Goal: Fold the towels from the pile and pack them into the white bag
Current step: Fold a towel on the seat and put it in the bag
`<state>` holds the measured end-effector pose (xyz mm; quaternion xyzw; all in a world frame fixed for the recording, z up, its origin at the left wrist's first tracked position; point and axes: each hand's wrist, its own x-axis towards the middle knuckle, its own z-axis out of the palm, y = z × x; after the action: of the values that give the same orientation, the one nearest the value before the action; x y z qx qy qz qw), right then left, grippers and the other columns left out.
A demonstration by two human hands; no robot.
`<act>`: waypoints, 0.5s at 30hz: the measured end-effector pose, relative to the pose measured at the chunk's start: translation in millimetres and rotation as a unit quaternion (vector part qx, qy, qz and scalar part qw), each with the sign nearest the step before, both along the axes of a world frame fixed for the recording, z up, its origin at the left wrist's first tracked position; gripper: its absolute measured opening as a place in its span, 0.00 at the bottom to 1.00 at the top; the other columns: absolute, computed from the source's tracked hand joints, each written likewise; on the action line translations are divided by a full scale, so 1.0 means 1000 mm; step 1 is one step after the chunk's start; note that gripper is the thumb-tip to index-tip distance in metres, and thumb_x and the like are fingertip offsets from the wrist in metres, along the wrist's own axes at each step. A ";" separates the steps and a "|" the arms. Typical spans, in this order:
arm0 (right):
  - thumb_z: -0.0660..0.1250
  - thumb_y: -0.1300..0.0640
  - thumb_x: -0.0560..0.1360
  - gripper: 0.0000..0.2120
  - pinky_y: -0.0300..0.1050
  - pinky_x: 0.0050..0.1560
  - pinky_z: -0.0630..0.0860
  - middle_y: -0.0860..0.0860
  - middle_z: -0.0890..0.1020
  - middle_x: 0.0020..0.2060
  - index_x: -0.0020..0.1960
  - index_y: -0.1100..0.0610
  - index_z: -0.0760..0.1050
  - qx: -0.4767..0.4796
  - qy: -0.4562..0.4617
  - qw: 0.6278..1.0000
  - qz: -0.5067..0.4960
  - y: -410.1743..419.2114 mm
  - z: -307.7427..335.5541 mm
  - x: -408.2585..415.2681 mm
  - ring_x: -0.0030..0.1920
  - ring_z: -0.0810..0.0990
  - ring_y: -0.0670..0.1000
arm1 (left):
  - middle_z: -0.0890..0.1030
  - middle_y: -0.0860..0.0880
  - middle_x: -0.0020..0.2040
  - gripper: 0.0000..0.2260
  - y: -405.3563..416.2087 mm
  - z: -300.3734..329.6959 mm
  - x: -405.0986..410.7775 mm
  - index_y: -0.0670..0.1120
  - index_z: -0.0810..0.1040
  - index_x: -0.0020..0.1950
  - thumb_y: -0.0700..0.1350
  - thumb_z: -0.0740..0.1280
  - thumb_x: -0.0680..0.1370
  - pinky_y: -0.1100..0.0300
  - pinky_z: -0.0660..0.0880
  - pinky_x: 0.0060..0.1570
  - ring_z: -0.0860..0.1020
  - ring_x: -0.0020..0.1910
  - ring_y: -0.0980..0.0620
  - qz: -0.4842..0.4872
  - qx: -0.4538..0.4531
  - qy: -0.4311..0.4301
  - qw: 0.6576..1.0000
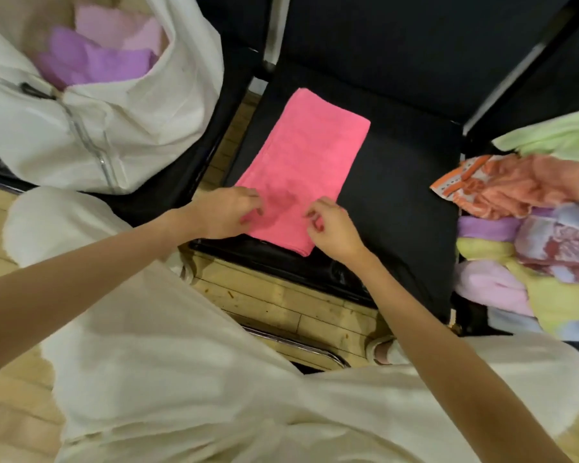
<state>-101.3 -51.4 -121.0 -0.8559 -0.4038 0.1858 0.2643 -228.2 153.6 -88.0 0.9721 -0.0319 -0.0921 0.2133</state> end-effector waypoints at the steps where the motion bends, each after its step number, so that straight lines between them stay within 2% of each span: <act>1: 0.62 0.69 0.71 0.11 0.44 0.49 0.73 0.52 0.75 0.48 0.51 0.61 0.77 -0.023 -0.011 0.999 0.023 -0.009 0.005 -0.006 0.45 0.74 0.48 | 0.78 0.46 0.56 0.11 0.000 -0.001 0.001 0.42 0.78 0.58 0.38 0.65 0.75 0.55 0.72 0.53 0.76 0.55 0.46 -0.003 0.006 0.007 1.000; 4: 0.62 0.70 0.69 0.20 0.45 0.60 0.68 0.53 0.77 0.57 0.59 0.59 0.76 -0.097 -0.045 0.988 0.109 -0.024 0.010 -0.015 0.59 0.72 0.53 | 0.78 0.46 0.58 0.13 0.004 -0.005 0.003 0.42 0.78 0.60 0.38 0.64 0.76 0.56 0.72 0.56 0.76 0.57 0.46 0.007 0.028 0.044 0.999; 6: 0.64 0.67 0.68 0.24 0.47 0.63 0.66 0.53 0.77 0.60 0.63 0.59 0.74 -0.123 -0.058 0.982 0.135 -0.027 0.009 -0.021 0.62 0.71 0.55 | 0.78 0.45 0.60 0.14 0.005 -0.007 0.003 0.42 0.78 0.61 0.38 0.64 0.76 0.52 0.71 0.60 0.76 0.59 0.46 0.012 0.041 0.053 0.998; 8: 0.66 0.64 0.67 0.24 0.49 0.64 0.67 0.55 0.77 0.59 0.64 0.59 0.74 -0.121 -0.082 0.980 0.132 -0.026 0.004 -0.026 0.61 0.72 0.57 | 0.78 0.45 0.60 0.14 0.003 -0.007 0.004 0.42 0.79 0.61 0.39 0.64 0.76 0.51 0.71 0.60 0.76 0.59 0.46 0.010 0.061 0.055 0.997; 11: 0.65 0.61 0.68 0.19 0.51 0.59 0.70 0.55 0.78 0.54 0.59 0.60 0.76 -0.144 -0.155 0.968 0.132 -0.017 -0.001 -0.030 0.55 0.75 0.58 | 0.79 0.44 0.58 0.13 -0.003 -0.006 0.004 0.41 0.79 0.60 0.41 0.63 0.77 0.50 0.72 0.57 0.77 0.57 0.44 0.003 0.080 0.053 0.995; 13: 0.64 0.61 0.70 0.14 0.50 0.55 0.72 0.55 0.80 0.50 0.54 0.60 0.78 -0.140 -0.176 0.966 0.123 -0.012 -0.002 -0.030 0.52 0.76 0.58 | 0.79 0.43 0.57 0.17 -0.007 -0.005 0.002 0.41 0.79 0.59 0.49 0.60 0.78 0.50 0.73 0.55 0.77 0.55 0.44 -0.005 0.093 0.042 0.995; 15: 0.62 0.61 0.73 0.09 0.49 0.49 0.72 0.55 0.81 0.45 0.49 0.61 0.79 -0.118 -0.167 0.974 0.097 -0.011 -0.001 -0.028 0.47 0.77 0.57 | 0.79 0.45 0.57 0.26 -0.010 -0.006 0.000 0.42 0.78 0.59 0.61 0.58 0.76 0.52 0.74 0.52 0.77 0.54 0.45 -0.010 0.108 0.033 0.994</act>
<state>-129.0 -62.7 -122.4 -0.8569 -0.4983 0.1112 0.0716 -228.6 144.0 -94.1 0.9855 -0.0248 -0.1295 0.1067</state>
